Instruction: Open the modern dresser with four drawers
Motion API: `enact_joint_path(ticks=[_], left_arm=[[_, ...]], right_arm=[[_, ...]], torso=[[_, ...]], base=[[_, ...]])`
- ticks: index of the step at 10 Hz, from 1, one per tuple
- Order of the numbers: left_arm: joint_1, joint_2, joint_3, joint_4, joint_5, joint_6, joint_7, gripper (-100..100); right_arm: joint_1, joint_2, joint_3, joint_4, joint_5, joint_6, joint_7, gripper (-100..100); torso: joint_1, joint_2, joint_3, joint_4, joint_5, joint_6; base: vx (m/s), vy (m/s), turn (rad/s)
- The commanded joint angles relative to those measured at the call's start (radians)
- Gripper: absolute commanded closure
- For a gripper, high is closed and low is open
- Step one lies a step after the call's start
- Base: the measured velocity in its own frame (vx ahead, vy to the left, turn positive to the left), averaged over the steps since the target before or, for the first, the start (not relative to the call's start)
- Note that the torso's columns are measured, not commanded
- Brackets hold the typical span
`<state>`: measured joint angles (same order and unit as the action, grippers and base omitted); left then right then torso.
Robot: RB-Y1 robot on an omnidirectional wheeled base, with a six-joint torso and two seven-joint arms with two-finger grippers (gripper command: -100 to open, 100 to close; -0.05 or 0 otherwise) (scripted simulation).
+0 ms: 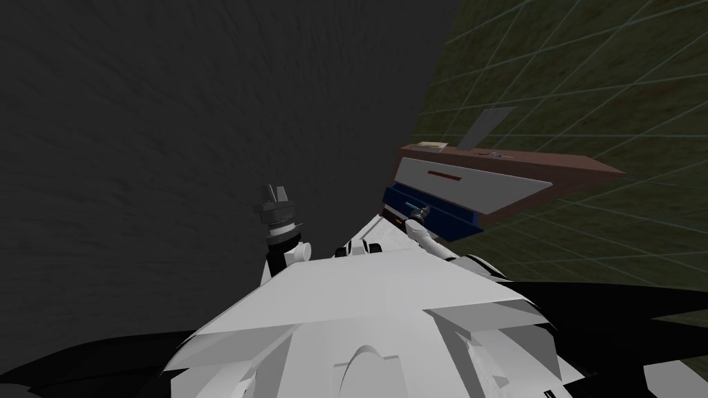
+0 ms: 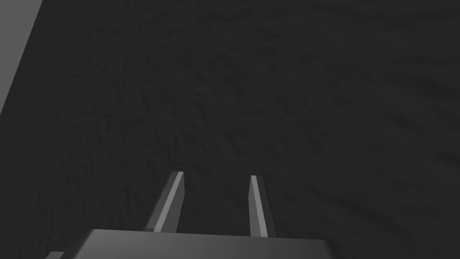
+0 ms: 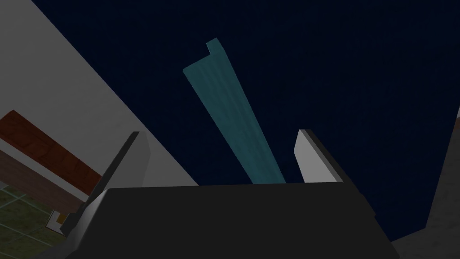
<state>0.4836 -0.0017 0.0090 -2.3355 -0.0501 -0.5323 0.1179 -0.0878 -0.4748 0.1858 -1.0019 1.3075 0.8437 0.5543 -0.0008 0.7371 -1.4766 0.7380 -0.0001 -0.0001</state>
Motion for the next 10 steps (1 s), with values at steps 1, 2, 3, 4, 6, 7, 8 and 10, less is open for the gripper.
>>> enact_joint_path(ticks=[1,2,3,4,6,7,8,10], left_arm=[[0.000,0.000,-0.001,0.001,0.000,0.000,0.000,0],[0.000,0.001,-0.002,0.001,-0.001,0.000,0.000,0],[0.000,0.001,-0.003,0.001,-0.001,0.000,0.000,0],[0.000,0.001,-0.004,0.001,-0.001,0.000,0.001,0],[0.000,0.002,-0.006,0.001,-0.002,-0.001,0.001,0],[0.000,0.002,-0.006,0.001,-0.002,-0.001,0.001,0],[0.000,0.002,-0.006,0.001,-0.002,-0.001,0.001,0],[0.000,0.002,-0.006,0.001,-0.002,-0.001,0.001,0]], right_arm=[[-0.051,-0.045,-0.028,0.011,-0.058,-0.055,0.057,-100],[-0.063,-0.058,-0.035,0.012,-0.074,-0.069,0.073,-100],[-0.075,-0.071,-0.043,0.013,-0.090,-0.084,0.088,-100],[-0.062,-0.057,-0.035,0.013,-0.080,-0.072,0.078,-100],[-0.060,-0.055,-0.034,0.016,-0.082,-0.078,0.081,0],[-0.059,-0.053,-0.033,0.017,-0.083,-0.078,0.081,0],[-0.058,-0.053,-0.032,0.018,-0.083,-0.079,0.081,0],[-0.057,-0.051,-0.031,0.019,-0.083,-0.080,0.081,0]], torso=[[0.005,0.002,0.001,0.001,0.001,-0.001],[0.006,0.002,0.001,0.001,0.002,-0.001],[0.006,0.003,0.001,0.002,0.003,-0.001],[0.009,0.004,0.002,0.004,0.006,-0.001],[0.006,0.003,0.002,0.003,0.005,0.000],[0.005,0.003,0.002,0.003,0.004,0.000],[0.004,0.003,0.002,0.002,0.003,0.000],[0.003,0.003,0.001,0.002,0.002,0.000]], base=[[-0.056,0.082,-0.039],[-0.057,0.076,-0.032],[-0.048,0.077,-0.027],[-0.016,0.025,-0.011],[0.000,0.000,0.000],[0.000,0.000,0.000],[0.000,0.000,0.000],[0.000,0.000,0.000]])
